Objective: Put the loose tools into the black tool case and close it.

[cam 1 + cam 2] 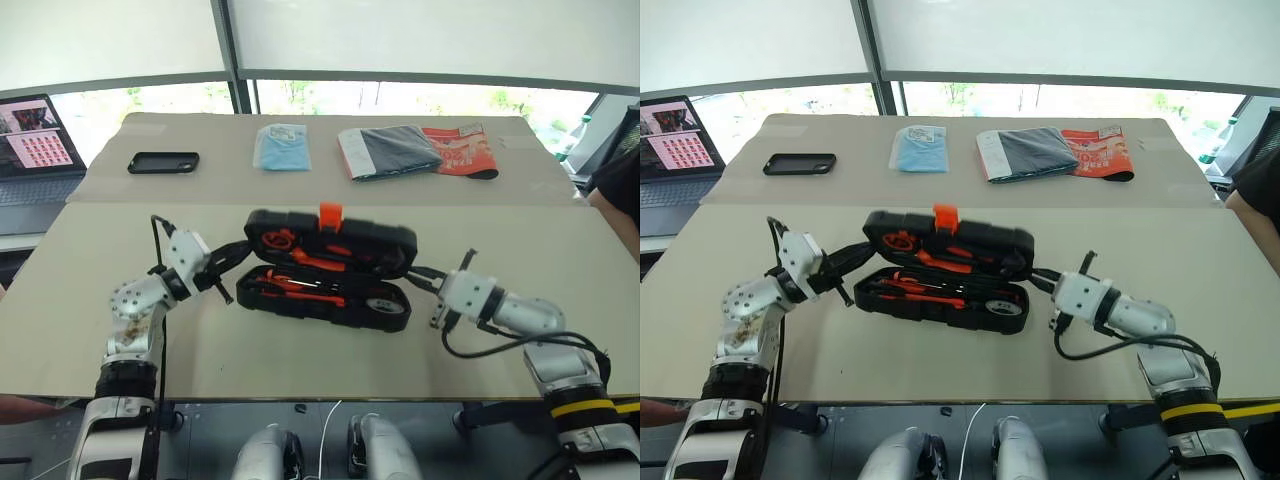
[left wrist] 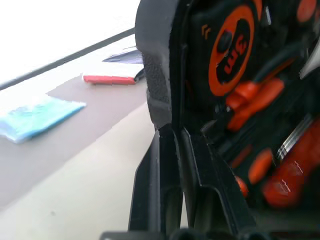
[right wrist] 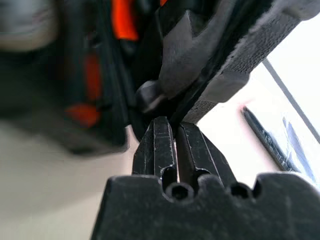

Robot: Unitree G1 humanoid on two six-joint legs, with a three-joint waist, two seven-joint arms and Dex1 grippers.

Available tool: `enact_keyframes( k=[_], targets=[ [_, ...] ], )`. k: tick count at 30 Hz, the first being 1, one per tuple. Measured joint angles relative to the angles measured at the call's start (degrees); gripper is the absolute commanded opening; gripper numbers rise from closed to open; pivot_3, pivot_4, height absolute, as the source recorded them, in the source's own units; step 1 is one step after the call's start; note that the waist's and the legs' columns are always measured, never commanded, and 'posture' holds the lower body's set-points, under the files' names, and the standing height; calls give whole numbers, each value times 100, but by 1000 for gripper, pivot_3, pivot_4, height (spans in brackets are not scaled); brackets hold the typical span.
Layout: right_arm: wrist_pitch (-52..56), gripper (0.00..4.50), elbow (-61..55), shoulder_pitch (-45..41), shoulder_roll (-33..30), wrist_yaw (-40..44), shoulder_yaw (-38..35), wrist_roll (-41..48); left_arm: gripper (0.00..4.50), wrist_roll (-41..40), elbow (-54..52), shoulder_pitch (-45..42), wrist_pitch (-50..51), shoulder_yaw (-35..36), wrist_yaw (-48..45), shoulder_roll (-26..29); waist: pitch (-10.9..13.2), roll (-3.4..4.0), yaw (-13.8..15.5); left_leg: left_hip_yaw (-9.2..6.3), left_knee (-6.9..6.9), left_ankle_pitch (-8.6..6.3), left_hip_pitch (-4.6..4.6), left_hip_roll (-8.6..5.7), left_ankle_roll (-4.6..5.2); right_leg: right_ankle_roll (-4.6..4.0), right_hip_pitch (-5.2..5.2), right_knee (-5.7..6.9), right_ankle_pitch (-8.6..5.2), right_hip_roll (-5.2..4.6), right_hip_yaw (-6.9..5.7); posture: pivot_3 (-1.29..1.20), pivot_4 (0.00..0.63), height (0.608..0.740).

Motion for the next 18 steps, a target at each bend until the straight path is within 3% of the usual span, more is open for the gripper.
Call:
enact_keyframes(
  k=[1, 4, 9, 15, 18],
  targets=[
    [-331, 1582, 225, 18, -136, -24, 4, -119, 0, -73, 23, 121, -48, 10, -8, 0, -1, -1, 0, 0, -7, 0, 8, 3, 1, -3, 4, -2, -2, 2, 3, 0, 150, 740],
    [-1098, 2656, 850, 70, -300, -203, 37, -485, 876, -280, -17, 372, -212, 53, -167, 135, -2, -5, -24, 1, -15, 5, 10, 12, -1, -15, -2, 1, -9, 9, 6, 0, 150, 740],
    [-1811, 4301, 954, 262, -505, -548, -16, -675, 2553, -437, -10, 877, -128, 99, -486, 504, 1, -6, -13, 3, -20, 28, 6, 15, 28, -29, -8, 10, -19, 9, 7, 0, 150, 740],
    [-1718, 4301, 785, 975, -910, -698, -314, -351, 2553, -598, 100, 1000, 25, 156, -986, 1121, 2, -9, 115, 0, -18, -4, 3, 13, 7, -29, -4, -4, -20, -2, 8, 0, 150, 740],
    [-794, 3534, 185, 1634, -1078, -223, -324, 740, 2612, -527, 439, 597, 263, 81, -970, 1155, 4, -12, 161, -14, -12, -7, -4, 13, 17, -28, 1, -9, -19, -4, 13, 0, 150, 740]
  ],
)
